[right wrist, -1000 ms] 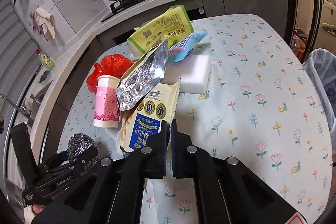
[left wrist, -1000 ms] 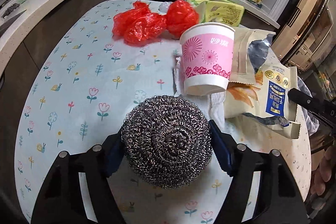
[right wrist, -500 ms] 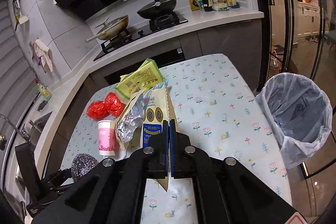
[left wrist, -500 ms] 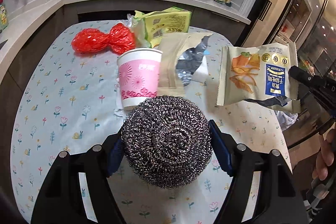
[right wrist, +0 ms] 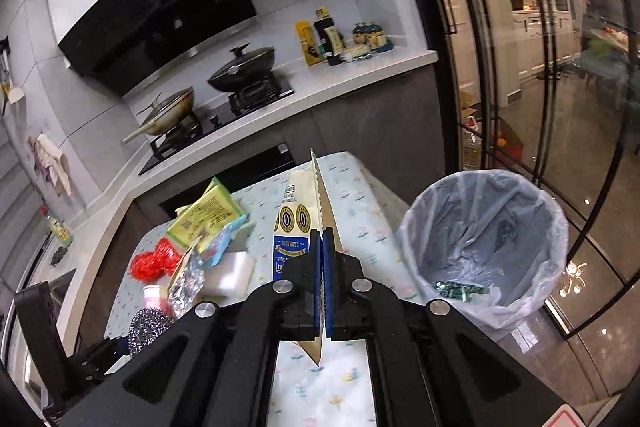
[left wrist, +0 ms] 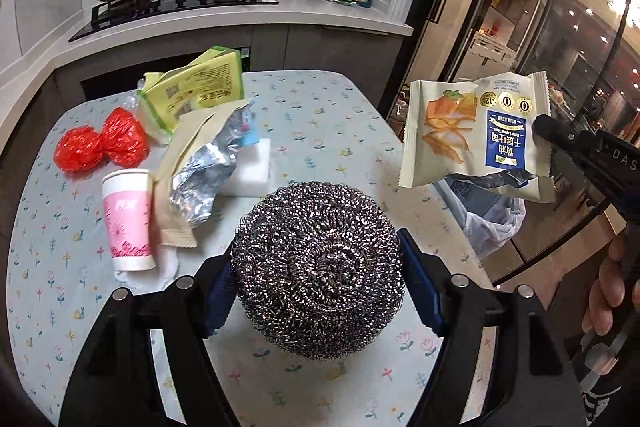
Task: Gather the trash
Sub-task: 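Carry scrubber and wrapper over the bin and open both grippers, then move both tools back toward the remaining trash on the table, then grasp the pink paper cup with the left gripper while the right grasps the foil wrapper, then carry cup and foil wrapper over the bin and open both grippers, then grasp the white tissue with the left gripper while the right grasps the blue wipes pack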
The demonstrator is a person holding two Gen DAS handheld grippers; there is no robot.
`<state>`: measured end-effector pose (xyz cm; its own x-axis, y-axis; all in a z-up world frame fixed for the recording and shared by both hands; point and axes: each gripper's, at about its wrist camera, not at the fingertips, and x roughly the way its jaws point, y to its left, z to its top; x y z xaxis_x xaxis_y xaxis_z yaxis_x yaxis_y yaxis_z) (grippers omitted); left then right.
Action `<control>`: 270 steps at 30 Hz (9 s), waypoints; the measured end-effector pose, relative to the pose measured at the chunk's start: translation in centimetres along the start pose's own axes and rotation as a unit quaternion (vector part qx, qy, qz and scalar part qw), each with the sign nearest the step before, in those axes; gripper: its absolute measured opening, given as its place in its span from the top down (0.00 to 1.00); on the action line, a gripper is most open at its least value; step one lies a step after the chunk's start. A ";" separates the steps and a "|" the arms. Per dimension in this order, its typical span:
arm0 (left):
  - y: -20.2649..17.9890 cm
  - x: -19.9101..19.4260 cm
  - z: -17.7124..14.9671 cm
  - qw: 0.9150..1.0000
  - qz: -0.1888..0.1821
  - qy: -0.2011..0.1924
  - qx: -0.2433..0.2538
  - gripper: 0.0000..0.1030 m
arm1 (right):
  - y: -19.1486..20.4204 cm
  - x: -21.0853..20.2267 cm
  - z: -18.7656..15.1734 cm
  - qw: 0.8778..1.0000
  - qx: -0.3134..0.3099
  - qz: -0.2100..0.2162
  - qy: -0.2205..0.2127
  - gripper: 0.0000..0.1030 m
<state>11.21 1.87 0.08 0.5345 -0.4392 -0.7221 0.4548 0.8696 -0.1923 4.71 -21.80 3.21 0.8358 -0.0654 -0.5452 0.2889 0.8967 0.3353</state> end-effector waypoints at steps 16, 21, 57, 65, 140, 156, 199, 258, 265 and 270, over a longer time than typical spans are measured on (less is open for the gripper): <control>-12.6 7.1 4.6 0.994 -0.067 0.014 0.081 0.33 | -11.8 -0.7 3.1 0.995 0.060 -0.079 -0.022 0.98; -15.1 9.6 5.3 0.992 -0.073 0.024 0.096 0.32 | -14.6 0.3 3.5 0.993 0.076 -0.095 -0.016 0.98; -19.2 14.3 8.7 0.989 -0.100 0.021 0.109 0.16 | -15.5 3.2 4.3 0.988 0.089 -0.126 -0.007 0.60; -16.9 12.0 9.2 0.993 -0.078 -0.002 0.086 0.16 | -12.5 2.1 4.3 0.990 0.057 -0.124 -0.019 0.45; 18.2 3.1 -2.1 0.988 0.098 0.036 -0.112 0.07 | 18.8 20.5 -10.4 0.953 0.021 0.154 0.261 0.93; 17.2 7.9 -1.7 0.986 0.076 0.068 -0.132 0.17 | 15.2 15.2 -7.0 0.978 -0.017 0.104 0.179 0.94; -12.2 8.9 6.7 0.995 -0.060 0.020 0.083 0.37 | -12.7 4.2 1.8 0.991 0.119 -0.050 0.034 0.94; -12.8 11.5 7.5 0.997 -0.024 0.026 0.064 0.14 | -12.0 6.6 2.5 0.991 0.113 -0.053 0.042 0.57; -7.6 9.5 6.9 0.999 0.007 0.019 0.030 0.14 | -7.3 7.4 1.6 0.994 0.084 -0.024 0.059 0.57; -3.0 8.1 5.9 0.999 0.035 0.016 0.006 0.14 | -3.5 8.6 0.6 0.995 0.064 -0.001 0.078 0.57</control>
<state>18.39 -5.65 -1.22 0.5422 -0.3703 -0.7542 0.4258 0.8949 -0.1333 11.16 -25.72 -2.23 0.7560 0.0102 -0.6545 0.3559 0.8328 0.4240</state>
